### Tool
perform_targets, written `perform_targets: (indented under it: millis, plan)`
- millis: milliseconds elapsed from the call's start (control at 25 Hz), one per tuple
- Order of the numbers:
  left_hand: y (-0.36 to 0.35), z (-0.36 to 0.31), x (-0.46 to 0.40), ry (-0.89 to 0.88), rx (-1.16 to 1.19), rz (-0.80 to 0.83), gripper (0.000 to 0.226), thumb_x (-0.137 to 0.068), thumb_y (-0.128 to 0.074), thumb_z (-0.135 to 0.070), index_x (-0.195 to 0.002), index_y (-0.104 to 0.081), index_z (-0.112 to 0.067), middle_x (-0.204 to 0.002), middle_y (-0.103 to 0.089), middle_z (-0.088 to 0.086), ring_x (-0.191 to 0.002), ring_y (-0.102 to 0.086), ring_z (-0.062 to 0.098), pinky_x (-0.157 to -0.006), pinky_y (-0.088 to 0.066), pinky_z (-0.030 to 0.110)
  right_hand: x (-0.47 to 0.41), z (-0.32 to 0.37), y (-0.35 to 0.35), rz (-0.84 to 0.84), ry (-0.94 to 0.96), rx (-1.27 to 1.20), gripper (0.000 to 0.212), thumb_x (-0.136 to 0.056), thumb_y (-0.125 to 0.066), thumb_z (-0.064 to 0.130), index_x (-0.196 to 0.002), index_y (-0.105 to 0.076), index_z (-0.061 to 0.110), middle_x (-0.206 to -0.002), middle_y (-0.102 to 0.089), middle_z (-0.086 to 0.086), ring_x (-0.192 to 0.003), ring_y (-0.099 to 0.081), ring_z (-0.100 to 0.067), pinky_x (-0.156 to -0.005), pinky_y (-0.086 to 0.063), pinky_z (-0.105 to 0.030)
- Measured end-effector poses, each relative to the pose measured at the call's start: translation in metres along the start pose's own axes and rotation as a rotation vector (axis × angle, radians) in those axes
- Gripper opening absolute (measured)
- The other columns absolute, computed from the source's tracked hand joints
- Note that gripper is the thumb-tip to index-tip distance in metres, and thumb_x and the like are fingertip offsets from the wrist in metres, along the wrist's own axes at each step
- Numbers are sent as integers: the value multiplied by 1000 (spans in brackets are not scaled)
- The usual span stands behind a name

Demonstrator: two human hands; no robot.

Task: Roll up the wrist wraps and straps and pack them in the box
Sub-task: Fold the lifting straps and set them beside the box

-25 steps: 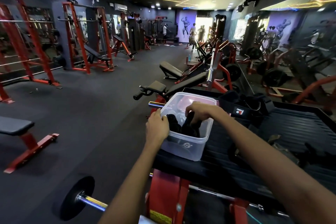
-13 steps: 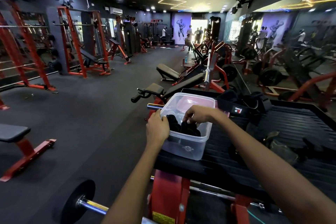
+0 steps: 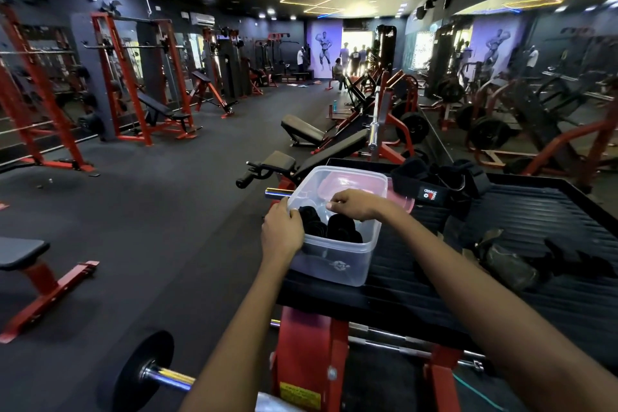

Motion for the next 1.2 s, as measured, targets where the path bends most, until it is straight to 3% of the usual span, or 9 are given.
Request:
perform_targets:
  millis: [120, 200, 320, 440, 600, 760, 880, 1040, 1200]
  plan:
    - [4, 2, -4, 5, -44, 49, 28, -88, -43, -16, -110, -58, -9, -112, -61, 16, -103, -55, 37, -89, -45, 42, 16, -5, 3, -177, 51, -64, 35, -97, -49, 30, -119, -59, 5, -122, -61, -11, -110, -55, -26, -91, -41, -31]
    - [3, -7, -2, -111, -135, -80, 30, -84, -46, -11, -112, -59, -7, -116, -60, 16, -108, -53, 36, -93, -44, 45, 32, -15, 9, -378, 59, -239, 26, -93, -54, 20, -113, -62, 5, -117, -64, -10, -99, -57, -22, -84, -40, -26]
    - [-11, -49, 21, -381, 101, -251, 36, -81, -48, 1, -115, -59, -5, -122, -57, 12, -118, -47, 27, -103, -36, 36, 63, -41, 18, -656, 53, -429, 19, -89, -57, 7, -105, -65, 2, -107, -65, -12, -81, -54, -15, -63, -38, -8]
    - [-48, -92, 54, -540, 282, -114, 30, -80, -47, 0, -106, -61, -6, -114, -60, 9, -111, -51, 22, -98, -34, 24, 92, -78, 21, -754, -26, -480, 20, -86, -55, 0, -103, -66, 1, -104, -66, -15, -79, -54, -14, -61, -37, 0]
    - [-120, -121, 89, -458, 373, 187, 23, -83, -52, 4, -101, -64, -5, -104, -65, 10, -94, -56, 17, -89, -39, 19, 134, -148, 19, -807, -224, -509, 20, -87, -53, 3, -102, -65, 8, -99, -64, -7, -83, -56, -14, -70, -41, -12]
    - [-181, -135, 110, -403, 346, 376, 32, -83, -53, 6, -111, -63, -7, -112, -62, 9, -106, -59, 23, -99, -45, 31, 174, -211, 18, -804, -431, -400, 17, -93, -50, 17, -106, -61, 15, -106, -65, -6, -92, -61, -21, -79, -47, -29]
    - [-209, -154, 117, -427, 237, 426, 36, -88, -49, 0, -124, -53, -8, -124, -53, 6, -117, -50, 18, -100, -34, 20, 198, -242, 11, -745, -575, -316, 27, -97, -45, 34, -113, -54, 15, -109, -64, -13, -97, -61, -30, -81, -48, -37]
    - [-245, -173, 113, -439, 78, 494, 45, -92, -53, -14, -135, -41, -11, -133, -48, 6, -126, -43, 21, -106, -37, 31, 212, -275, 7, -622, -750, -152, 42, -97, -37, 47, -117, -51, 14, -116, -61, -17, -107, -57, -37, -83, -45, -39]
    - [-267, -174, 103, -376, -74, 408, 35, -93, -49, -18, -127, -52, -10, -123, -60, 11, -116, -51, 28, -96, -43, 37, 215, -299, 0, -422, -678, -109, 31, -96, -47, 31, -118, -54, 11, -119, -59, -16, -108, -57, -33, -83, -47, -37]
Point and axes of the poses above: each hand's wrist, its own x-axis away from the middle knuckle, its own y-axis out of the back of the hand, z = x × y, the point moved 1 cm from there along -x, towards the middle knuckle
